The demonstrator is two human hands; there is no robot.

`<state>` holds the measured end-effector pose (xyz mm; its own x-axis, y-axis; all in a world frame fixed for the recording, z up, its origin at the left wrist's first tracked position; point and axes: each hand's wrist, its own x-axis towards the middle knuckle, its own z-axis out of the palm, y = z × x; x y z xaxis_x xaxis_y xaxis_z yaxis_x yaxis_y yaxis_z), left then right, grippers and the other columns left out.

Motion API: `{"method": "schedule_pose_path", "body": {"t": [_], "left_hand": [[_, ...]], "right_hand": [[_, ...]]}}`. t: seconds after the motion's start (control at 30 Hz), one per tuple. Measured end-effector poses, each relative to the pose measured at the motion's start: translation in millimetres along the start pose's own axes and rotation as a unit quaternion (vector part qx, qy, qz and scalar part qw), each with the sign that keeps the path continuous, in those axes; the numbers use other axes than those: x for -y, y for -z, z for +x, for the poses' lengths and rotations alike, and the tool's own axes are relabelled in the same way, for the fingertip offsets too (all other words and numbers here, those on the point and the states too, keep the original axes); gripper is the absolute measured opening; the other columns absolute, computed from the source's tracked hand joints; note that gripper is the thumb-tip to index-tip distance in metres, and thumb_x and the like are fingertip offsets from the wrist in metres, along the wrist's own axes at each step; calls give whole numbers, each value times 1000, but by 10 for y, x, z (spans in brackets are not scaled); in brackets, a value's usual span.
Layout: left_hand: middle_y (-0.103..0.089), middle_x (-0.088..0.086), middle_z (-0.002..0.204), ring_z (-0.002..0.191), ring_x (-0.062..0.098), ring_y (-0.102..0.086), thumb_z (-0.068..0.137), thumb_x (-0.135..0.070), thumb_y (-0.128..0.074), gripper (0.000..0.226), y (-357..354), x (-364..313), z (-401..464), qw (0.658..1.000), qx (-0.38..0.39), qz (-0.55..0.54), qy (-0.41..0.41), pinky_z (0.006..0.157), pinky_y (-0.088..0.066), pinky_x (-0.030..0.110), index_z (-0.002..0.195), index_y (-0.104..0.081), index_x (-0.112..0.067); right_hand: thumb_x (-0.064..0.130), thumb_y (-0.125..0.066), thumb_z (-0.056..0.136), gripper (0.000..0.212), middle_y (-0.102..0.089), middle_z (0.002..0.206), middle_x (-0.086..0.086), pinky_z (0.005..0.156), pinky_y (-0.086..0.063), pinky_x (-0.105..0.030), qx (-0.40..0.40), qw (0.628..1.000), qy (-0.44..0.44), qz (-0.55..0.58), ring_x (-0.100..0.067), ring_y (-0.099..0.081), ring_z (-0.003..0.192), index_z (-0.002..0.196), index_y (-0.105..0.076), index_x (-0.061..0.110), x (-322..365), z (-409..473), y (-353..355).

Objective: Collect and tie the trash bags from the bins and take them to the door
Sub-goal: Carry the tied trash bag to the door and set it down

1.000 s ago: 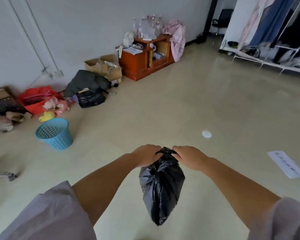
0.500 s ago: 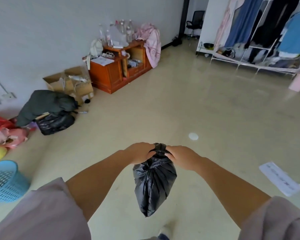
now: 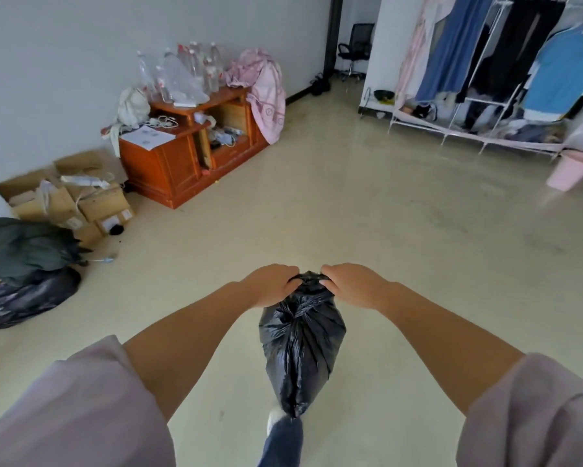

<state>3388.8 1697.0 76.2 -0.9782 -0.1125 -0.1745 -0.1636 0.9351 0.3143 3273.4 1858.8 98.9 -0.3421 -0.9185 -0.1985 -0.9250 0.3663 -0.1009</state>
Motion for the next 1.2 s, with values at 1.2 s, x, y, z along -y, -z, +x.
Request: {"method": "schedule_pose_path", "body": {"t": [1.2], "left_hand": [[-51,1,77,73,23,-49,102,-31,-31,25,2387,2419,8760,999,39,1,12,66,-38,32,89,-45,-15]], "right_hand": [[29,-30,103,19,-42,68,4,65,-35,-33,20,999,19,46,-23,-46,71,94,-41,15,-6414,6681,1852]]}}
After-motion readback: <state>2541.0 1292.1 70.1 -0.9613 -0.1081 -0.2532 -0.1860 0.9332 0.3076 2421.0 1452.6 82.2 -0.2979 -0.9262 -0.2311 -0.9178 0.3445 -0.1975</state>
